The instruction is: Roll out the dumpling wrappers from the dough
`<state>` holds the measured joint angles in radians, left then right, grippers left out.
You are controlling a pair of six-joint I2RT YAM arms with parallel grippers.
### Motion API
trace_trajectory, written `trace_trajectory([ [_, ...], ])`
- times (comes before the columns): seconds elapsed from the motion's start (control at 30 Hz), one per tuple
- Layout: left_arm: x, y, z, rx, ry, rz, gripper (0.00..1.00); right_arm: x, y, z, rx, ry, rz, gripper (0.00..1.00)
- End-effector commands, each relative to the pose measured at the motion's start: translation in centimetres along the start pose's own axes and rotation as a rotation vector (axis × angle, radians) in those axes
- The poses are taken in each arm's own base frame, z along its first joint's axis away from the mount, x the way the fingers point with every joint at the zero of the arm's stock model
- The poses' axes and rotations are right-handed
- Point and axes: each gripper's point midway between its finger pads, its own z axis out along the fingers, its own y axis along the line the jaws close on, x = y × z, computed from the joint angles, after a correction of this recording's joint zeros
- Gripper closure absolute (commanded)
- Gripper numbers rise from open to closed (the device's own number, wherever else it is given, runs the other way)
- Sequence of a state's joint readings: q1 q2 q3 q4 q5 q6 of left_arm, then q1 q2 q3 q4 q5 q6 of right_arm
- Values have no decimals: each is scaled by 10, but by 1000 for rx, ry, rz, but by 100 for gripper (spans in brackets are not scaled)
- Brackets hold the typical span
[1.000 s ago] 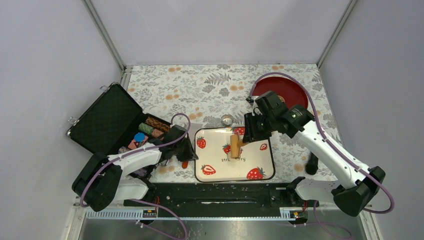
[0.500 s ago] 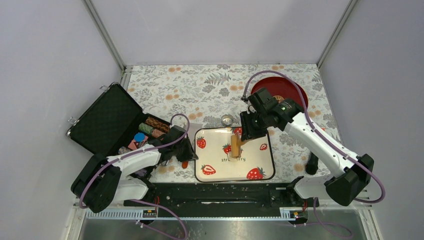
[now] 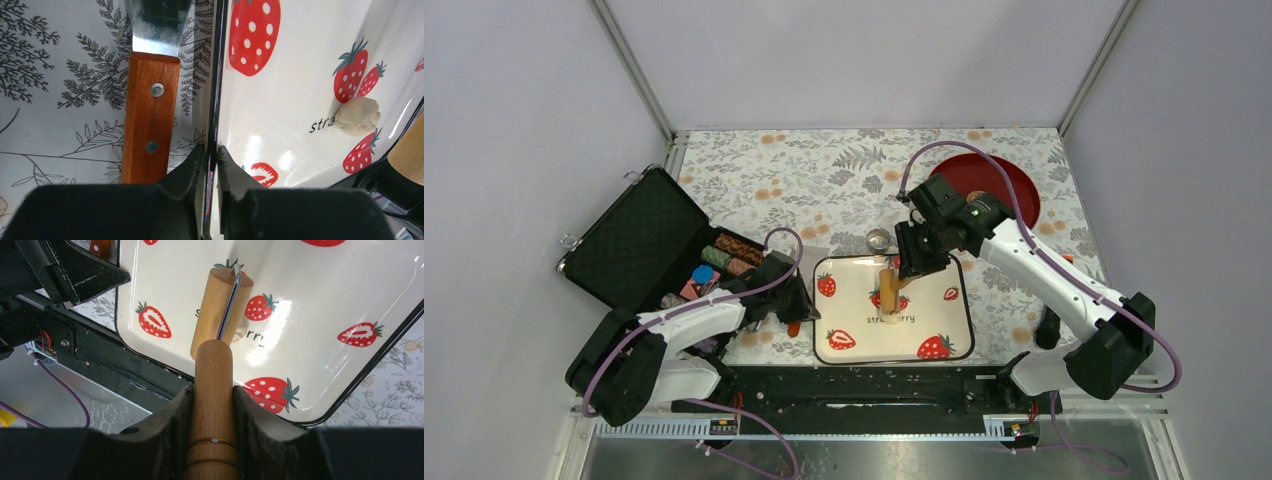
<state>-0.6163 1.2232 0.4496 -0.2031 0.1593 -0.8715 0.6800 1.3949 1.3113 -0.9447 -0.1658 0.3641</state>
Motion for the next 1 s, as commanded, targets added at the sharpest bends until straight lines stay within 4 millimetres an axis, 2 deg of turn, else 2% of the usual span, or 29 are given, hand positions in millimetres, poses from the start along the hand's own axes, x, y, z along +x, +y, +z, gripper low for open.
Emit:
trace_trajectory([
  [0.0, -8, 8, 2, -29, -49, -9, 100, -12, 9, -1, -28, -56, -35, 100],
  [0.5, -8, 7, 2, -27, -50, -10, 100, -6, 10, 6, -43, -28, -15, 100],
  [0.97, -8, 7, 1, -26, -51, -9, 100, 7, -1, 22, 19, 57, -8, 100],
])
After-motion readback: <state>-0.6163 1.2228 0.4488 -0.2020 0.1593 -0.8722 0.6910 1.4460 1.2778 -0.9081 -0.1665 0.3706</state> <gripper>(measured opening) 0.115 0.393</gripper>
